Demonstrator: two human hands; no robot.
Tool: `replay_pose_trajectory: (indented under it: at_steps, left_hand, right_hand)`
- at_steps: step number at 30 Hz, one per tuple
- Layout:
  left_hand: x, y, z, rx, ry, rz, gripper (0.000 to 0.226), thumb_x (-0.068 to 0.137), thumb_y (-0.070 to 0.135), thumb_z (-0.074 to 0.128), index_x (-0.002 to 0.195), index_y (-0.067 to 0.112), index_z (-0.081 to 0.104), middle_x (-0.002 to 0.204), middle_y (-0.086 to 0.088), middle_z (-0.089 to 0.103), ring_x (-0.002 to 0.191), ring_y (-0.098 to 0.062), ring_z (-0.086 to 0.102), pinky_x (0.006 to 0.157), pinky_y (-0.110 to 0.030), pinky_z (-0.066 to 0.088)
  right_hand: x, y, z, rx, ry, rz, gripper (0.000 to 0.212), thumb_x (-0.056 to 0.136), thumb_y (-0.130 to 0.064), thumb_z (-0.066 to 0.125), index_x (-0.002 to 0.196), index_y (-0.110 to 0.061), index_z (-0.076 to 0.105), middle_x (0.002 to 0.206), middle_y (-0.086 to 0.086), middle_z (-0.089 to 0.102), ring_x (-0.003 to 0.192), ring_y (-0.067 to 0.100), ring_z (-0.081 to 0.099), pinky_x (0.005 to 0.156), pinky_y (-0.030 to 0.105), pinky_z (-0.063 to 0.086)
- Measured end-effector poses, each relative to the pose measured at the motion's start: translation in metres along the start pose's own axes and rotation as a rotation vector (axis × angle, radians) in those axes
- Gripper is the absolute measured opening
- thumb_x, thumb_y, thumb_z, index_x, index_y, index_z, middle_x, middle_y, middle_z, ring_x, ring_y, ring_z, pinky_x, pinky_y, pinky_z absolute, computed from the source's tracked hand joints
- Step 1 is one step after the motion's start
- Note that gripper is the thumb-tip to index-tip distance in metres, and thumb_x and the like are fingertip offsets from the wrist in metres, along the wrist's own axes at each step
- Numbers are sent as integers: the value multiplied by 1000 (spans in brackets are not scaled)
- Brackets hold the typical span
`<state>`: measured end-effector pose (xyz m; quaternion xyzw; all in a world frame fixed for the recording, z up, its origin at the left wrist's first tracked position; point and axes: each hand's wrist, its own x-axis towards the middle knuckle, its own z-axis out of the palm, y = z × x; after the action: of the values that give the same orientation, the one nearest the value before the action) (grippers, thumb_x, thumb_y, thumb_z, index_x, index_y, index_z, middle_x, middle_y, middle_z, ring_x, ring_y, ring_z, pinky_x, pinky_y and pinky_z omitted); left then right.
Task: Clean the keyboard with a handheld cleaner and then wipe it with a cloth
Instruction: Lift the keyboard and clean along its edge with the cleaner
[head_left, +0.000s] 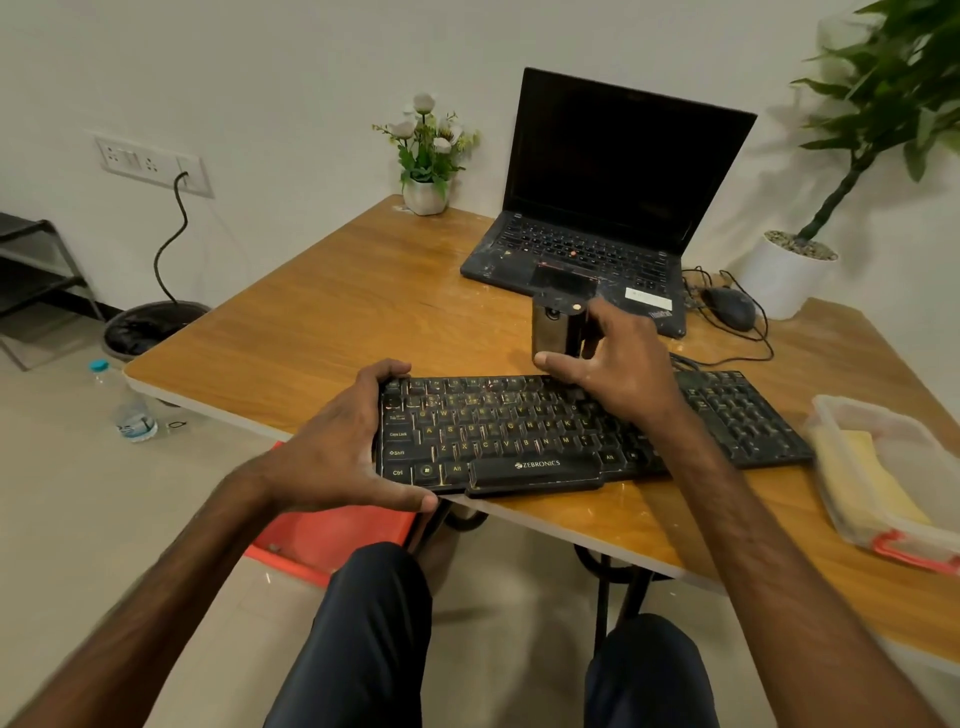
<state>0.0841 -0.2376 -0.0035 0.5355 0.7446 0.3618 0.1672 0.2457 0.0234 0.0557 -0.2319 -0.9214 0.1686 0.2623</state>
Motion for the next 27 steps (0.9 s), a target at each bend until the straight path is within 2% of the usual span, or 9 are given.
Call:
replay_pose_trajectory:
  at_steps: [2, 4, 8, 12, 14, 17, 20, 22, 27]
  left_hand:
    - [0, 1, 0, 6, 0, -4, 132, 44, 78, 83, 147, 40, 10, 135, 27, 35, 126, 10, 40, 106, -17, 37]
    - [0, 0, 0, 2, -3, -8, 132, 44, 78, 83, 148, 39, 10, 136, 24, 36, 126, 7, 42, 106, -17, 37]
    - [0, 0, 0, 4, 2, -3, 133, 45, 76, 83, 149, 37, 10, 135, 27, 34, 126, 12, 38, 101, -7, 33]
    - [-1, 1, 0, 9, -2, -2, 133, 45, 77, 82, 148, 37, 10, 135, 28, 34, 125, 13, 38, 103, -12, 35]
    - [0, 1, -1, 10, -7, -2, 134, 44, 78, 82, 149, 35, 10, 136, 27, 34, 126, 12, 39, 105, -15, 36]
    - [0, 0, 0, -27, -7, -10, 133, 44, 74, 86, 148, 36, 12, 136, 22, 38, 126, 5, 44, 109, -24, 40]
    - [0, 0, 0, -20, -10, -10, 133, 44, 73, 86, 148, 37, 12, 136, 21, 38, 126, 3, 44, 110, -29, 41]
    - [1, 0, -1, -17, -10, -6, 134, 44, 75, 85, 149, 37, 12, 137, 21, 38, 127, 3, 43, 112, -31, 41]
    - [0, -1, 0, -21, -5, -3, 127, 44, 77, 84, 144, 45, 12, 137, 18, 39, 127, -1, 45, 111, -36, 42]
  right_hand:
    - [-5, -9, 1, 109, -82, -70, 51, 72, -48, 81, 110, -20, 62, 99, -7, 66, 87, 11, 61, 75, 30, 53]
    - [-8, -11, 6, 82, -144, -123, 55, 73, -48, 80, 116, -19, 63, 102, -8, 67, 89, 10, 60, 78, 33, 54]
    - [1, 0, 4, 7, -12, -7, 55, 73, -52, 79, 114, -19, 62, 102, -5, 67, 88, 12, 61, 75, 35, 55]
    - [-8, -13, 14, 244, -102, -30, 54, 72, -44, 83, 116, -22, 61, 104, -11, 65, 95, 6, 61, 76, 14, 48]
    - [-7, -15, 20, 171, -110, -53, 59, 72, -48, 81, 120, -22, 61, 102, -11, 64, 92, 8, 61, 76, 22, 51]
    - [2, -11, 15, 66, -2, -6, 56, 71, -56, 78, 114, -23, 61, 97, -10, 64, 84, 11, 61, 71, 36, 56]
    - [-2, -21, 17, 194, -67, -71, 49, 71, -51, 79, 109, -26, 60, 95, -13, 64, 88, 8, 61, 74, 31, 55]
    - [-6, -29, 23, 165, -138, -143, 53, 71, -55, 77, 111, -24, 61, 98, -12, 65, 87, 7, 61, 75, 33, 55]
    - [8, -24, 20, 10, -33, -72, 51, 73, -56, 77, 110, -25, 60, 101, -8, 66, 86, 11, 59, 75, 41, 56]
